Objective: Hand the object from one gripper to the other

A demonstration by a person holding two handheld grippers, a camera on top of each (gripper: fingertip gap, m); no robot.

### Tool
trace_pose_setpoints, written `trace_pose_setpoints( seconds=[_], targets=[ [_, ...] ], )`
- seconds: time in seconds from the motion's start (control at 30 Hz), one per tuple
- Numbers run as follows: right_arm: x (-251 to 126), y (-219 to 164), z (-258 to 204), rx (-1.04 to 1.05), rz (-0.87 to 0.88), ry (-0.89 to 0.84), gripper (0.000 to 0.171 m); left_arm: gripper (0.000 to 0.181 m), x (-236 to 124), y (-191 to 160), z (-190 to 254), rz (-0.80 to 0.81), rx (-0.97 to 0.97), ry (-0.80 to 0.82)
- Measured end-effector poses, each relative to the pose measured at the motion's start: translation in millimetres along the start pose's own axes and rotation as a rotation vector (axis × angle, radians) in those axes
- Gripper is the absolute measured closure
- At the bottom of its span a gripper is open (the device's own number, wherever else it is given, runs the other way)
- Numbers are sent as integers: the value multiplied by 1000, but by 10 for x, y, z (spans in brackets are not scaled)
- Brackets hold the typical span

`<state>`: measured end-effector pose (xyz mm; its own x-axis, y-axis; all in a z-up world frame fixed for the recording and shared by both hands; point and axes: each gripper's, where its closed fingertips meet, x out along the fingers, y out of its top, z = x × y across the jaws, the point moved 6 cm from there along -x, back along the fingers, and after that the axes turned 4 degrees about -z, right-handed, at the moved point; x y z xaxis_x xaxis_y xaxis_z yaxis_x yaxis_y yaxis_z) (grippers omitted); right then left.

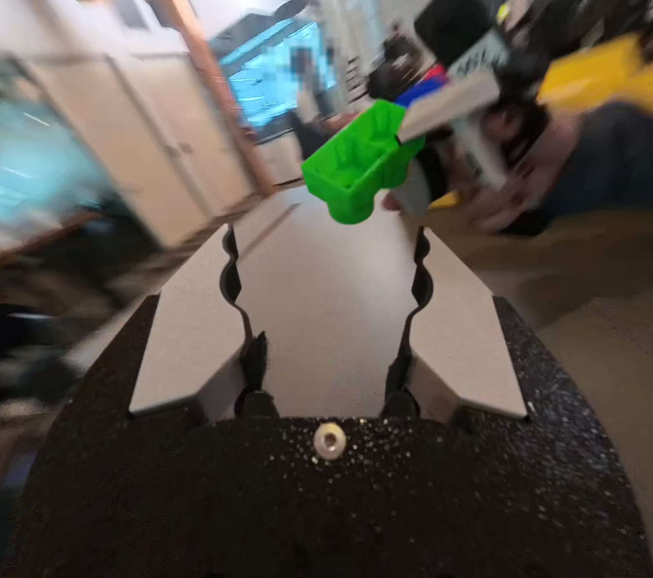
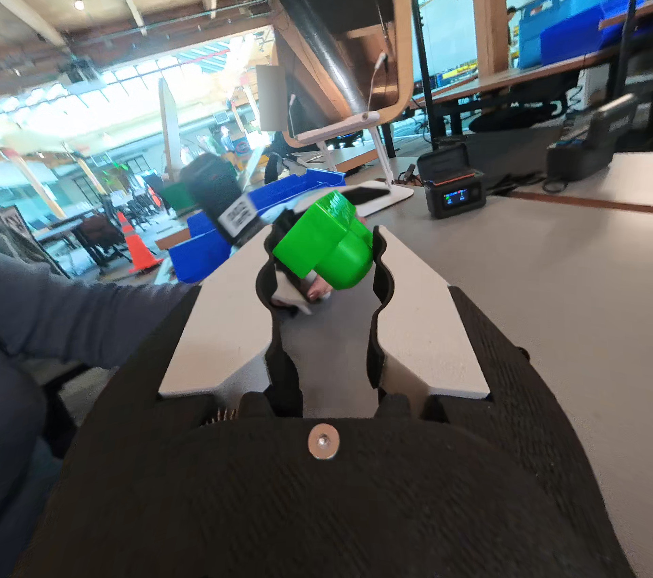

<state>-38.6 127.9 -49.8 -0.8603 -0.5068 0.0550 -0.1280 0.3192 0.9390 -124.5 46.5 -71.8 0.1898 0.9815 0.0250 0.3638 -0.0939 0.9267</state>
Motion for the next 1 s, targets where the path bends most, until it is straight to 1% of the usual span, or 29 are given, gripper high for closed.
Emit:
trace_pose_setpoints(
  seconds=[0.03,0.07,0.1,0.17,0.27,0.33,0.4,0.47,0.57,0.63,0.67,0.73,0.77,0.83,0.9,1.0],
  targets=[
    [-5,-5,13,35,-6,9,119,83,2,9,26,-32,167,94],
    [-9,-16,27,68,-15,17,119,88,6,25,53,-58,318,184],
    [-8,-33,41,100,-29,23,119,89,17,49,96,-74,452,251],
    [6,-73,46,155,-58,54,119,93,59,74,222,-82,629,291],
    [42,-123,34,215,-91,92,119,112,120,26,313,-140,768,303],
    [62,-148,35,222,-110,90,119,133,107,43,330,-128,778,305],
    [71,-135,40,217,-98,82,119,134,104,43,321,-126,724,279],
    [61,-82,42,163,-53,56,117,134,115,35,285,-135,583,235],
    [-15,68,11,-37,54,-41,103,134,110,44,153,-103,238,155],
    [-49,122,-46,-290,69,-157,93,134,99,42,64,-51,-59,52],
    [-41,112,-80,-451,40,-228,90,135,89,52,28,0,-213,-13],
    [18,53,-154,-805,-25,-371,82,135,67,72,-5,106,-495,-196],
    [63,6,-197,-959,-50,-417,78,135,66,50,-21,133,-609,-273],
    [159,-115,-201,-1172,-145,-501,78,135,51,43,-7,190,-789,-465],
    [231,-229,-186,-1271,-220,-507,76,135,35,48,-3,222,-899,-596],
    [241,-236,-231,-1266,-198,-471,76,135,-33,80,23,277,-1065,-848]
  ],
)
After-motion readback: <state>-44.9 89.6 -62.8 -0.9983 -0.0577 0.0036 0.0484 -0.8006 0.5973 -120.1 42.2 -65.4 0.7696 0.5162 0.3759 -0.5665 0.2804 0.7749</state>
